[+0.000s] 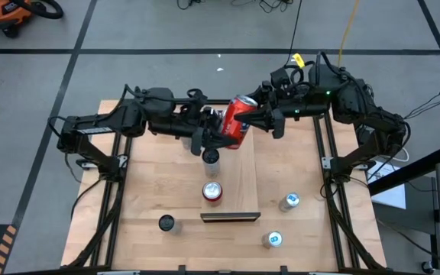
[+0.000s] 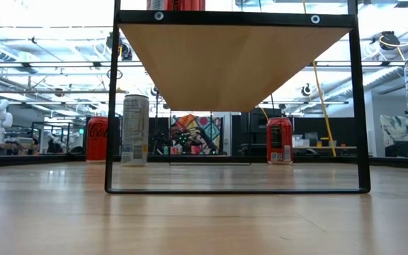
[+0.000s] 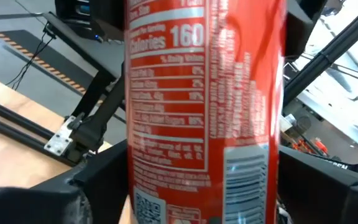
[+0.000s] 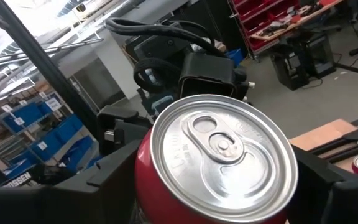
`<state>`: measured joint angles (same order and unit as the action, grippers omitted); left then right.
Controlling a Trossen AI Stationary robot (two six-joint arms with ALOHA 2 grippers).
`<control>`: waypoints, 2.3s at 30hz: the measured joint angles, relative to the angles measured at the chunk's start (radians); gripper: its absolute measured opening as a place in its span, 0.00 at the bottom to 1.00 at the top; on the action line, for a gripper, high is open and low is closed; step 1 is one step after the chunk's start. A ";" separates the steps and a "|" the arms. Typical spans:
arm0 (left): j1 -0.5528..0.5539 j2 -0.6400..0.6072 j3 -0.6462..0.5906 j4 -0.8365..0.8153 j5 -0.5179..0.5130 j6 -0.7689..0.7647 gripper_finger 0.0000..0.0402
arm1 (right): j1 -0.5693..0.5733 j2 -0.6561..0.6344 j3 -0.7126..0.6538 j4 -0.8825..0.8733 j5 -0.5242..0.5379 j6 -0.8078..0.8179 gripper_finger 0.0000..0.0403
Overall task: Place canned beverage on shelf
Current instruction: Put the orange soda can on the shelf aligned with the other orange soda can
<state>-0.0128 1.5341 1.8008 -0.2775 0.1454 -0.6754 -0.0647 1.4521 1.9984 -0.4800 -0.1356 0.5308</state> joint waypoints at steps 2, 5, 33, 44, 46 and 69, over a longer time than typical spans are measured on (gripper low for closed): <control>0.000 0.000 0.000 -0.004 0.000 0.001 0.83 | 0.000 0.000 0.000 -0.001 0.000 -0.001 0.69; 0.000 0.000 0.000 -0.004 0.000 0.012 0.77 | 0.000 0.000 0.000 0.000 -0.001 -0.008 0.71; 0.000 0.005 0.000 0.147 -0.180 0.247 0.72 | -0.001 -0.043 0.002 -0.003 0.064 -0.001 0.93; 0.006 0.041 0.000 0.198 -0.178 0.300 0.72 | -0.015 -0.034 0.000 0.097 0.050 -0.109 0.93; 0.006 0.043 0.000 0.195 -0.178 0.300 0.72 | -0.028 -0.033 0.000 0.095 0.011 -0.104 0.92; 0.005 0.047 0.000 0.183 -0.189 0.279 0.75 | -0.049 -0.029 0.000 0.075 -0.093 -0.067 0.67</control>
<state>-0.0078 1.5814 1.8011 -0.0943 -0.0440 -0.3960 -0.1139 1.4231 1.9987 -0.4053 -0.2289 0.4637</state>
